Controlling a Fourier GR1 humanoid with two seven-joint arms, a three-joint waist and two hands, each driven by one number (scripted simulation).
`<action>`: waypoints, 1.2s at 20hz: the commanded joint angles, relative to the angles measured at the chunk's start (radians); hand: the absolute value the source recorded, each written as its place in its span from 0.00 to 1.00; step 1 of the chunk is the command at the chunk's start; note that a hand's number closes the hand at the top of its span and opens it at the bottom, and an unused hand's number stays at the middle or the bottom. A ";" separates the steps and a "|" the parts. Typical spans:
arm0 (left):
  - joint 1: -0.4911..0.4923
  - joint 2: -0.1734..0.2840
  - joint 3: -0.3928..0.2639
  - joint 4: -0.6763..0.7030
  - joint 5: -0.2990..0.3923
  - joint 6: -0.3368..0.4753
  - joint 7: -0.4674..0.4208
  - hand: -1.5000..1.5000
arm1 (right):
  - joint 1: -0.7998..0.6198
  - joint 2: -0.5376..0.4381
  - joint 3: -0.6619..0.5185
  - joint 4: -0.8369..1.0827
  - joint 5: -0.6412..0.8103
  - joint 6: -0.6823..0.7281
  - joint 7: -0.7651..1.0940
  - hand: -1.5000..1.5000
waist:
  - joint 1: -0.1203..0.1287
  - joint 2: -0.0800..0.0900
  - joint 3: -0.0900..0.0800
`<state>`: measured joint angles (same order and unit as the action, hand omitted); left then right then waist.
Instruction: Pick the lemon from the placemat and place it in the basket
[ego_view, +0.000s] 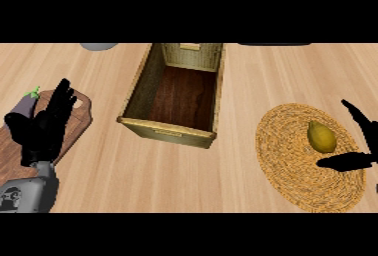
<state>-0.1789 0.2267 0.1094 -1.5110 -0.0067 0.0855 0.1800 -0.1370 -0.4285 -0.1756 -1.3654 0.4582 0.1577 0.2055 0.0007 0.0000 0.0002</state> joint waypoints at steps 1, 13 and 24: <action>-0.032 -0.023 0.000 0.009 -0.030 0.026 0.013 0.50 | -0.004 0.007 -0.009 0.067 0.040 -0.006 -0.037 0.00 | -0.001 0.000 0.000; -0.026 -0.026 0.029 -0.007 -0.023 -0.012 0.025 0.50 | -0.078 0.047 -0.010 0.173 0.099 -0.026 -0.072 0.00 | 0.000 0.000 0.000; -0.073 -0.015 0.055 0.032 -0.011 -0.034 0.031 0.50 | -0.171 0.046 0.027 0.351 0.138 0.021 -0.134 1.00 | 0.003 0.001 0.000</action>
<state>-0.2132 0.2089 0.1558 -1.4824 -0.0276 0.0521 0.1777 -0.2685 -0.3965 -0.1758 -1.0766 0.5812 0.1594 0.0884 0.0011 -0.0028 -0.0050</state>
